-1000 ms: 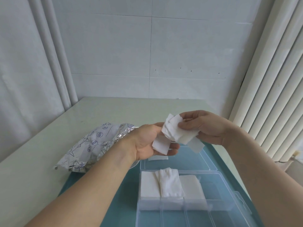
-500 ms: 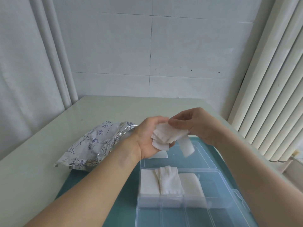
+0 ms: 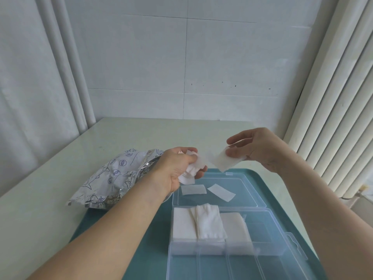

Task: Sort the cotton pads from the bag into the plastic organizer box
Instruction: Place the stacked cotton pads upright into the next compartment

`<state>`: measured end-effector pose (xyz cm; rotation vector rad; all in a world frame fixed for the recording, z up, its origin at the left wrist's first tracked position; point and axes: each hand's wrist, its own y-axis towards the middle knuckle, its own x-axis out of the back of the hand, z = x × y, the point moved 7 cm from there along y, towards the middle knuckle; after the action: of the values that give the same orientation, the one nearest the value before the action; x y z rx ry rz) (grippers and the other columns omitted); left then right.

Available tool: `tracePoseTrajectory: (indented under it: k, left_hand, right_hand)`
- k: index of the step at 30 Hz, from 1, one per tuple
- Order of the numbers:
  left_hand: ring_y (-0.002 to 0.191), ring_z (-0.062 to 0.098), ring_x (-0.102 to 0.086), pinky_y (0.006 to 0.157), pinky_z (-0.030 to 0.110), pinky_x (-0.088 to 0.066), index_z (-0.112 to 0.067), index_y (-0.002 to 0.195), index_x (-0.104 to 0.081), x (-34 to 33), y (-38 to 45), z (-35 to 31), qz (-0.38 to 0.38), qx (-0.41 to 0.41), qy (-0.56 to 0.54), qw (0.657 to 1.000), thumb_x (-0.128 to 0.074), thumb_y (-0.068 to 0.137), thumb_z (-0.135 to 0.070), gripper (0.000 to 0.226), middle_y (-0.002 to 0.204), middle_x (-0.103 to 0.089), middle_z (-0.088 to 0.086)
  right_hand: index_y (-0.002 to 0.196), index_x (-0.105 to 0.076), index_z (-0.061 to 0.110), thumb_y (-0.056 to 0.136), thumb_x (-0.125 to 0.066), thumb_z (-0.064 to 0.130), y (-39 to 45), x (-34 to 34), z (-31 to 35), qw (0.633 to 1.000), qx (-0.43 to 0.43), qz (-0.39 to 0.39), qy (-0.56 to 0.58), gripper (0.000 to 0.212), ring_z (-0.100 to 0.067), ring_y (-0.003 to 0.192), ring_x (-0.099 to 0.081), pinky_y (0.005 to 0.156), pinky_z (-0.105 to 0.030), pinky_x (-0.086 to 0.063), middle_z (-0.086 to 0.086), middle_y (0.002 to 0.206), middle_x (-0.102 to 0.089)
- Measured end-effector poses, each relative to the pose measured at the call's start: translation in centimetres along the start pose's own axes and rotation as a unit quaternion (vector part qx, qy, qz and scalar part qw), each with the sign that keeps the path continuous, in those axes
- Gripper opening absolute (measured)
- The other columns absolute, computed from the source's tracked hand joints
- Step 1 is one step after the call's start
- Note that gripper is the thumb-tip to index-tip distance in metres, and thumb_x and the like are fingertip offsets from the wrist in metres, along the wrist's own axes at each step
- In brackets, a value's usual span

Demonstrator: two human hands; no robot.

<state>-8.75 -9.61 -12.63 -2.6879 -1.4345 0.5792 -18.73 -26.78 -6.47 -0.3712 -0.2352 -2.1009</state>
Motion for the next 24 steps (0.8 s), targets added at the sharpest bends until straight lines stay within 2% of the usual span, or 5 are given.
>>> tracePoseTrajectory:
  k: [3, 7, 10, 18, 24]
  left_hand:
    - [0.059, 0.031, -0.068, 0.044, 0.028, -0.051, -0.006, 0.112, -0.059, 0.2, 0.2, 0.0, 0.001, -0.017, 0.002, 1.000, -0.068, 0.087, 0.007, 0.029, 0.100, -0.065, 0.025]
    - [0.063, 0.029, -0.062, 0.046, 0.026, -0.047, 0.008, 0.105, -0.065, -0.5, 0.2, 0.0, 0.025, -0.018, 0.029, 0.999, -0.070, 0.087, 0.001, 0.021, 0.080, -0.068, 0.020]
    - [0.072, 0.033, -0.062, 0.046, 0.025, -0.044, 0.007, 0.107, -0.063, -1.1, -0.2, 0.0, 0.070, 0.010, 0.072, 0.995, -0.059, 0.097, -0.012, 0.022, 0.081, -0.067, 0.024]
    - [0.068, 0.036, -0.064, 0.048, 0.027, -0.040, 0.004, 0.115, -0.054, -2.7, -1.6, 1.4, 0.223, 0.123, 0.153, 0.955, -0.021, 0.104, -0.057, 0.070, 0.087, -0.064, 0.027]
    - [0.075, 0.031, -0.063, 0.052, 0.026, -0.042, -0.001, 0.119, -0.062, -3.5, -2.9, 0.7, 0.279, 0.077, 0.173, 0.942, -0.043, 0.102, -0.045, 0.050, 0.102, -0.062, 0.025]
  right_hand:
    - [0.092, -0.072, 0.004, 0.076, -0.078, -0.008, -0.1, -0.4, 0.2, 0.995, -0.005, 0.005, 0.104, 0.021, -0.017, 0.065, -0.070, 0.057, -0.023, -0.058, -0.011, 0.083, -0.071]
    - [0.093, -0.071, 0.002, 0.076, -0.076, -0.010, -0.6, -1.4, 0.8, 0.988, 0.008, 0.036, 0.147, 0.021, -0.020, 0.065, -0.071, 0.059, -0.027, -0.060, -0.010, 0.078, -0.071]
    - [0.093, -0.073, 0.002, 0.074, -0.079, -0.012, -0.8, -1.5, 1.6, 0.995, 0.054, 0.044, 0.071, 0.024, -0.023, 0.069, -0.070, 0.063, -0.027, -0.060, -0.015, 0.083, -0.075]
    - [0.106, -0.073, 0.025, 0.061, -0.096, 0.015, -1.7, -2.7, 2.3, 0.969, 0.097, 0.104, -0.203, 0.052, -0.006, 0.071, -0.068, 0.073, -0.024, -0.057, 0.002, 0.089, -0.071]
    - [0.104, -0.069, 0.019, 0.058, -0.097, 0.009, -1.1, -2.3, 2.1, 0.983, 0.110, 0.047, -0.140, 0.054, -0.005, 0.070, -0.069, 0.067, -0.022, -0.057, -0.003, 0.095, -0.067]
